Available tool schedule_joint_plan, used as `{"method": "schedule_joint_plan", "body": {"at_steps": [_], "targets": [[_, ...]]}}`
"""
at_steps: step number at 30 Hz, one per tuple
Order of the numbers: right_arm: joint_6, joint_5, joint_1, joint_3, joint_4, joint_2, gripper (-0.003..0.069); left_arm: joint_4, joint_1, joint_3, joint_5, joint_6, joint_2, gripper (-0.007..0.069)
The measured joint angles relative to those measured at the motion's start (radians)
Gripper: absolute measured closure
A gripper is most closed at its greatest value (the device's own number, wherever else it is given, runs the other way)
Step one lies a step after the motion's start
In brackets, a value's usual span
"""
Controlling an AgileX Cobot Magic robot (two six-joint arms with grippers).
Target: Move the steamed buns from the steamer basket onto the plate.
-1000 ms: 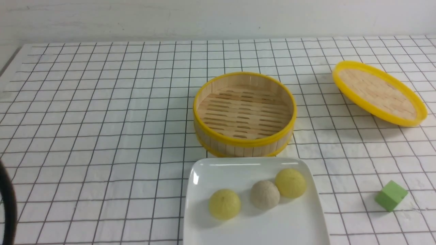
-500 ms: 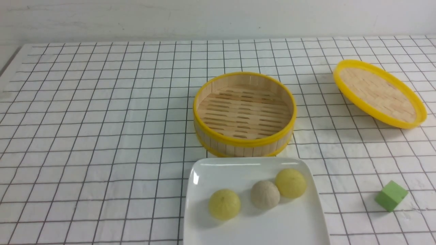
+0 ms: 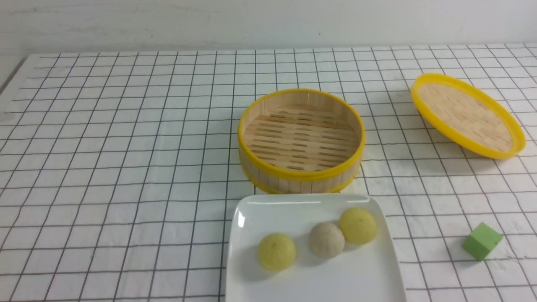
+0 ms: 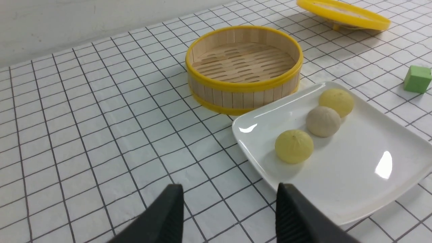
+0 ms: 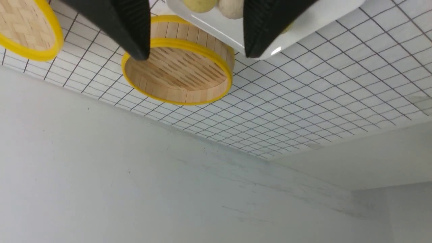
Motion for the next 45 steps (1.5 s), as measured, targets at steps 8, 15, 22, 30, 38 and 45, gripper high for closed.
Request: {"method": "schedule_joint_plan", "body": {"at_steps": [8, 15, 22, 30, 38, 45], "targets": [[-0.004, -0.001, 0.000, 0.055, -0.037, 0.000, 0.0275, -0.001, 0.000, 0.033, -0.008, 0.020, 0.000, 0.0233], [-0.004, 0.002, 0.000, 0.073, -0.040, 0.000, 0.0275, 0.000, 0.000, 0.045, -0.011, 0.020, 0.000, 0.0233], [-0.004, 0.001, 0.000, 0.073, -0.040, 0.000, 0.0275, -0.001, 0.000, 0.045, -0.015, 0.020, 0.000, 0.0234], [-0.004, 0.001, 0.000, 0.073, -0.040, 0.000, 0.0275, -0.001, 0.000, 0.046, -0.019, 0.020, 0.000, 0.0234], [-0.004, 0.001, 0.000, 0.073, -0.041, 0.000, 0.0275, 0.010, 0.000, 0.046, -0.019, 0.020, 0.000, 0.0234], [-0.004, 0.001, 0.000, 0.073, -0.041, 0.000, 0.0275, 0.083, 0.000, 0.046, -0.019, 0.020, 0.000, 0.0234]]}}
